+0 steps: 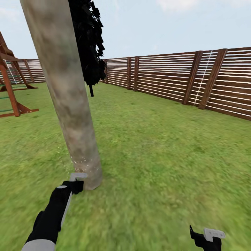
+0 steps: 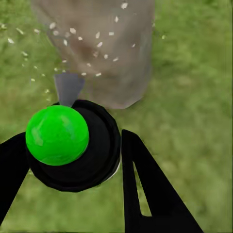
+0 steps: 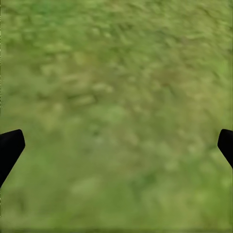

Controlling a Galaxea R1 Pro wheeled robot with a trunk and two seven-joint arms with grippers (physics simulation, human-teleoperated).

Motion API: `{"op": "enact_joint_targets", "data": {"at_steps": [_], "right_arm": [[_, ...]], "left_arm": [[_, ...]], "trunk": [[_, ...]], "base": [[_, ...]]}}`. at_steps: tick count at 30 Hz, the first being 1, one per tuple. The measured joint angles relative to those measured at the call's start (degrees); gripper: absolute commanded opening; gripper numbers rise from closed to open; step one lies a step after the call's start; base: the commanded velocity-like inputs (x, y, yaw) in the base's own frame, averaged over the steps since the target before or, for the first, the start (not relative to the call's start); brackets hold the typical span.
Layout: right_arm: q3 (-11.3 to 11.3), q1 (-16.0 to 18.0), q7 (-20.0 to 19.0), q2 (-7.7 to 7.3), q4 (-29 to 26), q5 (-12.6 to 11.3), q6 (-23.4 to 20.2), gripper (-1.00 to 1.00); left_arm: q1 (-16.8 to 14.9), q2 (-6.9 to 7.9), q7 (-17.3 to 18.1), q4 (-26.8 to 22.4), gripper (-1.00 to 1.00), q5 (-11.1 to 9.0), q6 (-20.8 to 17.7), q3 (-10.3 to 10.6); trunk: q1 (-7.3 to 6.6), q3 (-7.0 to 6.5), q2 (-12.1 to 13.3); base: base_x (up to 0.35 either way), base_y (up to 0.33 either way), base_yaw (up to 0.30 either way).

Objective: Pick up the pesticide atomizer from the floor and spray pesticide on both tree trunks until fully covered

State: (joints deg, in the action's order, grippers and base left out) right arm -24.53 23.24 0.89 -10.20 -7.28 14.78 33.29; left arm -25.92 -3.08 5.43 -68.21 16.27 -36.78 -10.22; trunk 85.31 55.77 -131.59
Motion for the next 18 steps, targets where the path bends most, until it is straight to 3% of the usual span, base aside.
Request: {"op": "enact_joint_targets", "data": {"at_steps": [3, 8, 14, 18], "right_arm": [[0.0, 0.0, 0.0, 0.00, 0.0, 0.0, 0.0, 1.00], [0.0, 0.0, 0.1, 0.00, 0.0, 0.0, 0.0, 1.00], [0.1, 0.0, 0.1, 0.28, 0.0, 0.1, 0.0, 1.00], [0.1, 0.0, 0.1, 0.35, 0.0, 0.0, 0.0, 1.00]], "left_arm": [[0.0, 1.41, 0.6, -5.1, -1.00, -0.1, -3.6, -3.6], [0.7, 1.64, 0.8, -9.7, -1.00, -0.5, -6.0, -4.1], [0.7, 1.62, 0.3, -10.2, -1.00, -0.1, -5.7, -4.1], [0.8, 1.69, -1.0, -6.3, -1.00, -0.2, -5.5, -4.7]], "trunk": [[0.00, 0.00, 0.0], [0.00, 0.00, 0.0], [0.00, 0.00, 0.0], [0.01, 0.01, 0.0]], "base": [[0.000, 0.000, 0.000], [0.000, 0.000, 0.000], [0.000, -0.181, 0.084], [-0.033, -0.269, 0.269]]}}
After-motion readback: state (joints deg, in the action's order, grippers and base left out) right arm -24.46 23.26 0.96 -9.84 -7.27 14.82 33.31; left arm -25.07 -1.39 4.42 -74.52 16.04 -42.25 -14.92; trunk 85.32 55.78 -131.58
